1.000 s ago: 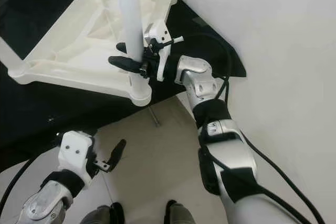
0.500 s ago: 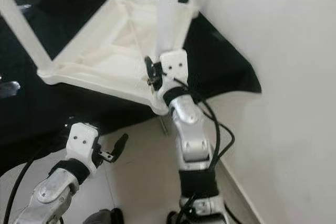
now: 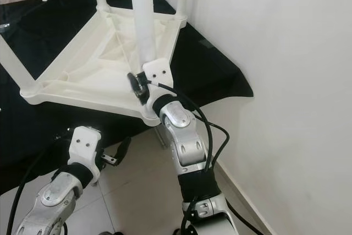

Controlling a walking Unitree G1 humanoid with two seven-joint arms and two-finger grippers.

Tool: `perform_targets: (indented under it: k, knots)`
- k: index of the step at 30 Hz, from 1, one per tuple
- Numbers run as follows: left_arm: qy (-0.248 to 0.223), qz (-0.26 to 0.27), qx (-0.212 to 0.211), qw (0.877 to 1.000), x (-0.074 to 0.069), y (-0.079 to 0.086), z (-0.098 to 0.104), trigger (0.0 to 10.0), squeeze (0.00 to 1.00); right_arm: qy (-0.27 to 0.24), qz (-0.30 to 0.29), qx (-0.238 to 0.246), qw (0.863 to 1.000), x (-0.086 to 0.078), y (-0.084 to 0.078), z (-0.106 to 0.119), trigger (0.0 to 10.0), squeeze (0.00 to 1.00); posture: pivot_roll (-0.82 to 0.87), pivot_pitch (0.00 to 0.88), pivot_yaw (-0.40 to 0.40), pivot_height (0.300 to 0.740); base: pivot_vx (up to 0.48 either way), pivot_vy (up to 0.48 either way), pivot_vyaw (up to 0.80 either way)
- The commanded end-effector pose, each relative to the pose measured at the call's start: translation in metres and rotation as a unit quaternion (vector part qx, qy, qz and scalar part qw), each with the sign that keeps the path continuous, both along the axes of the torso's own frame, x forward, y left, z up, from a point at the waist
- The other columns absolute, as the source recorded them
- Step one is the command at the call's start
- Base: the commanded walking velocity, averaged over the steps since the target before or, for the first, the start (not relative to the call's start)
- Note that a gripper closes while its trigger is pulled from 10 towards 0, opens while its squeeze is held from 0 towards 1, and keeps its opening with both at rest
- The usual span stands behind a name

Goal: Building children table

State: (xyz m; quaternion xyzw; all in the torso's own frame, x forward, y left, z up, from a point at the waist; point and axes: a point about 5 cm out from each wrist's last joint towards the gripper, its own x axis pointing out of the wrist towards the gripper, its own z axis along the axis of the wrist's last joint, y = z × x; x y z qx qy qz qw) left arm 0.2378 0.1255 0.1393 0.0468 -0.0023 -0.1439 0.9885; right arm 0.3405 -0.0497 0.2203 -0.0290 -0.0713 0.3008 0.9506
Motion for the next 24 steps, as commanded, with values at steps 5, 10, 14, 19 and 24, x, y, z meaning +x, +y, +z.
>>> perform_targets:
  k: [5, 10, 14, 19, 24]
  knots:
    - [0.003, -0.002, -0.005, 1.000, -0.008, 0.000, -0.002, 10.0, 0.00, -0.022, 0.107, 0.015, 0.994, 0.013, -0.004, 0.016, 10.0, 1.00, -0.02, 0.172, -0.021, 0.740, 0.000, 0.000, 0.00]
    - [0.004, -0.005, -0.005, 1.000, -0.014, -0.002, 0.000, 10.0, 0.00, -0.042, 0.215, -0.048, 0.975, 0.014, -0.002, 0.019, 10.0, 1.00, 0.00, 0.197, -0.018, 0.740, 0.000, 0.000, 0.00]
    - [0.006, -0.006, -0.005, 1.000, -0.019, -0.002, 0.000, 10.0, 0.00, -0.034, 0.255, -0.046, 0.965, 0.025, -0.006, 0.031, 10.0, 0.00, 0.01, 0.218, -0.019, 0.740, 0.000, 0.000, 0.00]
    - [0.010, -0.008, -0.006, 1.000, -0.025, -0.003, 0.001, 10.0, 0.00, -0.034, 0.285, -0.034, 0.957, 0.034, -0.010, 0.045, 10.0, 0.00, 0.01, 0.230, -0.017, 0.740, 0.000, 0.000, 0.00]
    - [0.014, -0.009, -0.006, 1.000, -0.031, -0.003, 0.001, 10.0, 0.00, -0.032, 0.314, -0.023, 0.949, 0.038, -0.013, 0.050, 3.9, 0.00, 0.02, 0.241, -0.019, 0.740, 0.000, 0.000, 0.00]
